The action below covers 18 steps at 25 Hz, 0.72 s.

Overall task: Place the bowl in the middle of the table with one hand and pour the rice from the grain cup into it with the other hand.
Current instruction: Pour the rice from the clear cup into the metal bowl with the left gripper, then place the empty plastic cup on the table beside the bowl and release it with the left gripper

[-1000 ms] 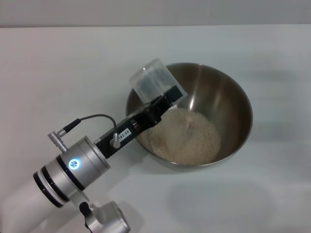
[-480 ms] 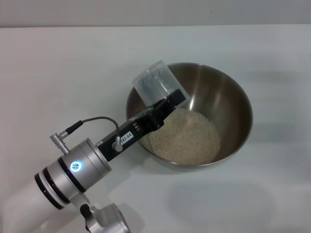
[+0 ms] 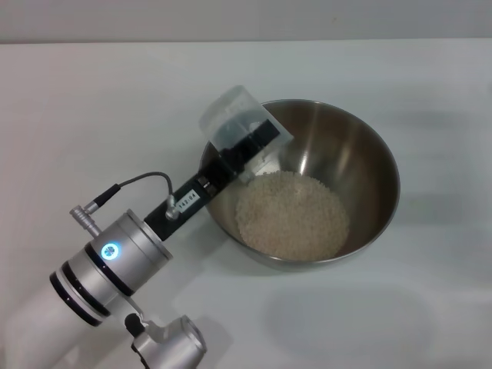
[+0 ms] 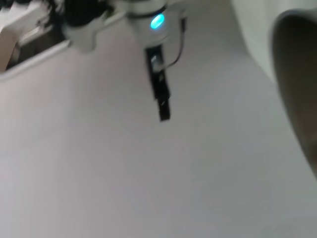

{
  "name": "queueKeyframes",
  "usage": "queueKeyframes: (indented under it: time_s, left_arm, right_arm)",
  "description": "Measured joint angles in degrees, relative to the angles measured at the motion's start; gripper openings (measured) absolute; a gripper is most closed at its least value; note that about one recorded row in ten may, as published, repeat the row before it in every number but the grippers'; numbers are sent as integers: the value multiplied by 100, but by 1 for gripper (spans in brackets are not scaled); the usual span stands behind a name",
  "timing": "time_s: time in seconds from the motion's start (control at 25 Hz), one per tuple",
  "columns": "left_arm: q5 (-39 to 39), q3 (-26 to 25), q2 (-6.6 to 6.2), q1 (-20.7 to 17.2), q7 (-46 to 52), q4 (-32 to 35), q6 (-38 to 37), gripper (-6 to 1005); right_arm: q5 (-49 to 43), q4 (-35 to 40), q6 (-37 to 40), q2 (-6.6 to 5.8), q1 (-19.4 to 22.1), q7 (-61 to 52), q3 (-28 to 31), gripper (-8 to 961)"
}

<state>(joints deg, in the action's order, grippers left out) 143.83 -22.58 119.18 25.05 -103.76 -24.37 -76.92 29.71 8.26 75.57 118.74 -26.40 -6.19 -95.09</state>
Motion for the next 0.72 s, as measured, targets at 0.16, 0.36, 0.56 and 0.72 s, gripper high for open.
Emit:
queueKeyframes:
  time_s: [0.16, 0.36, 0.56, 0.72]
  left_arm:
    - [-6, -254, 0, -126, 955, -123, -113, 31]
    - [-17, -771, 0, -297, 2834, -243, -340, 31]
    - [-294, -1102, 0, -454, 4469, -233, -353, 31]
    - [-852, -1121, 0, -501, 5534, -171, -152, 31]
  right_arm:
    - [-4, 15, -12, 0, -3, -4, 0, 723]
    - [-11, 27, -3, 0, -12, -7, 0, 723]
    - [-8, 114, 29, 10, 24, -22, 0, 723]
    - [-12, 134, 29, 15, 38, -161, 0, 723]
